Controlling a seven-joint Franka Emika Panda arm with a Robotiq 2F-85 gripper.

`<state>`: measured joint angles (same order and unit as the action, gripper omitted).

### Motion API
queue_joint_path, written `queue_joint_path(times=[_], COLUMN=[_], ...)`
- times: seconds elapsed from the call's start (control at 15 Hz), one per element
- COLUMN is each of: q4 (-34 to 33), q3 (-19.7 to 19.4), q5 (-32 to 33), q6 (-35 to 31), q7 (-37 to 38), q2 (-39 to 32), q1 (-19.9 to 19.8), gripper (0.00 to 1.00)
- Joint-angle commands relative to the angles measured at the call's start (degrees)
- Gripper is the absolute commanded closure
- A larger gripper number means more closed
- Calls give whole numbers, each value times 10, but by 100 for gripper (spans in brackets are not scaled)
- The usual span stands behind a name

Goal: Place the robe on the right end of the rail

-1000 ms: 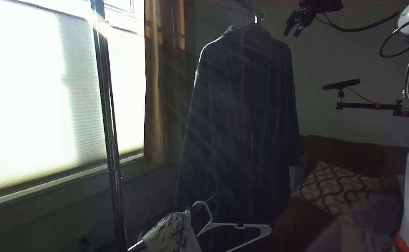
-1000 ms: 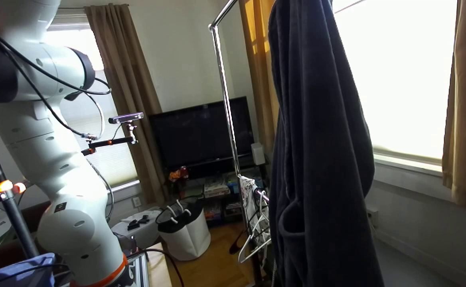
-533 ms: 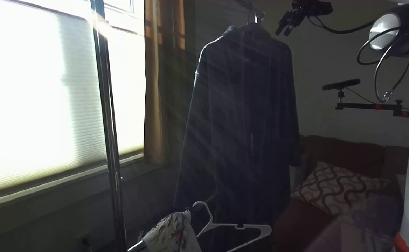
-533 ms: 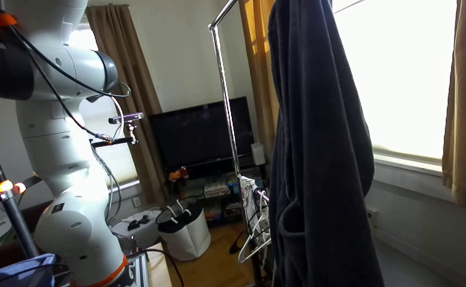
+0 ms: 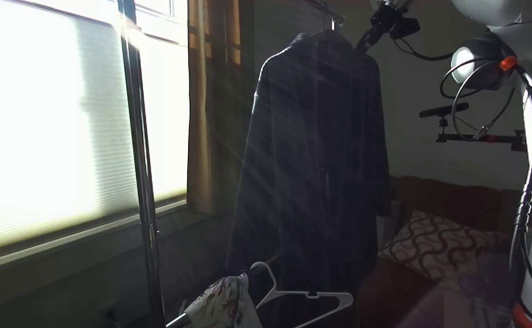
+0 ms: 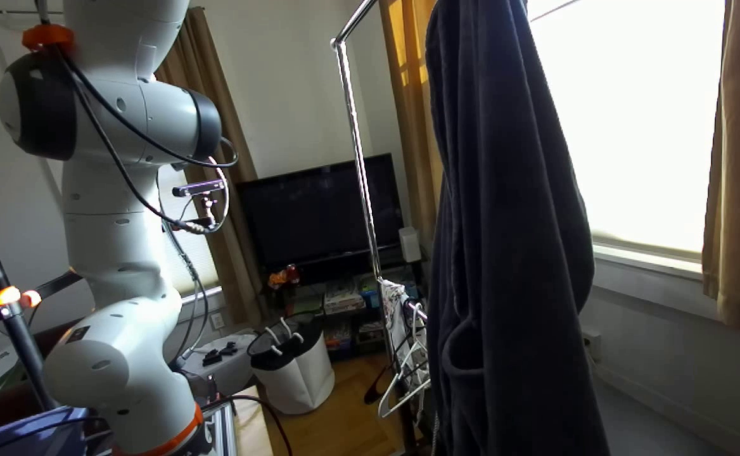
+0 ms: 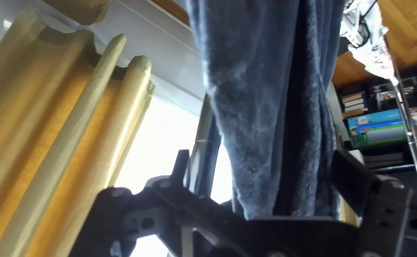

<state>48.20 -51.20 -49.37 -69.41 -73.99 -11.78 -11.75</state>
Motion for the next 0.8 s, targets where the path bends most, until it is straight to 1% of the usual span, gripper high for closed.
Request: queue_joint_path(times=[0.0,0.07,0.13,0.2,0.47,0.73], q4=[-57,-70,-65,-78,-102,-119], q3=[5,2,83,94,166,227], q5=[-11,2,59,69,94,147], q6=[133,161,157,152,52,21], q7=[34,35,46,61,156,200], q2=[-5,-2,24,28,35,17], q1=[-26,-22,-54,-61,-115,-153], gripper=[0,0,0,0,0,1])
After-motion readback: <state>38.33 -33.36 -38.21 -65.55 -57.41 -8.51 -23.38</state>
